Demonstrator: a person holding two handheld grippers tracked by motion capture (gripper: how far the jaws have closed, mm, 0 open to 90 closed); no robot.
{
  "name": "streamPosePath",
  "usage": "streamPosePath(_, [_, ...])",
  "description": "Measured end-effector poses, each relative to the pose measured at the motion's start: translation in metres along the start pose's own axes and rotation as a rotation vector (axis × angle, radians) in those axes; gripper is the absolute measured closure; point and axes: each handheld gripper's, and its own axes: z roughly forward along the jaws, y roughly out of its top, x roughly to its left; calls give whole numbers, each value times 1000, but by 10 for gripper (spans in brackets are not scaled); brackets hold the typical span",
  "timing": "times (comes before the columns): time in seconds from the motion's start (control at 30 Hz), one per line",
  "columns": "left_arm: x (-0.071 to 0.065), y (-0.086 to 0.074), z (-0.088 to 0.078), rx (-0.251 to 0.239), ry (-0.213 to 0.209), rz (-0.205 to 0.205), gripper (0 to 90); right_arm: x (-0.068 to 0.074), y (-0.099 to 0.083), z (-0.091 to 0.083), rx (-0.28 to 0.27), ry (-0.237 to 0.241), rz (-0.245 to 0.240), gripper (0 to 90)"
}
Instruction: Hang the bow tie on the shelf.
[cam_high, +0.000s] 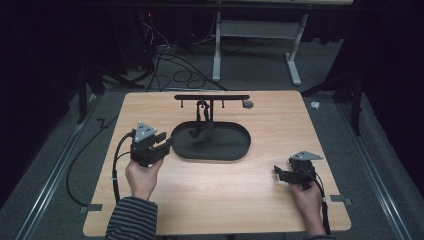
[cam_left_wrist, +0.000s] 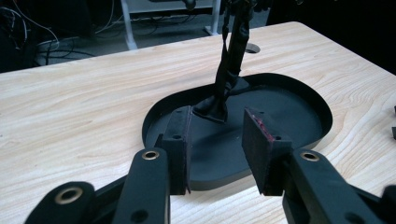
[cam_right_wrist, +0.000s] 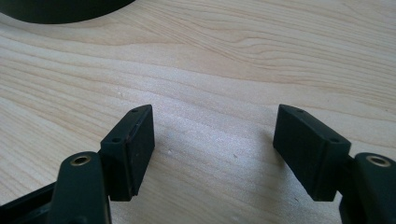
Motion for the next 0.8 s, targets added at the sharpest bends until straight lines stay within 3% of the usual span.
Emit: streamPosePath(0.8, [6, -24, -8, 3, 16, -53, 610, 0, 0, 0, 0, -1, 0, 307])
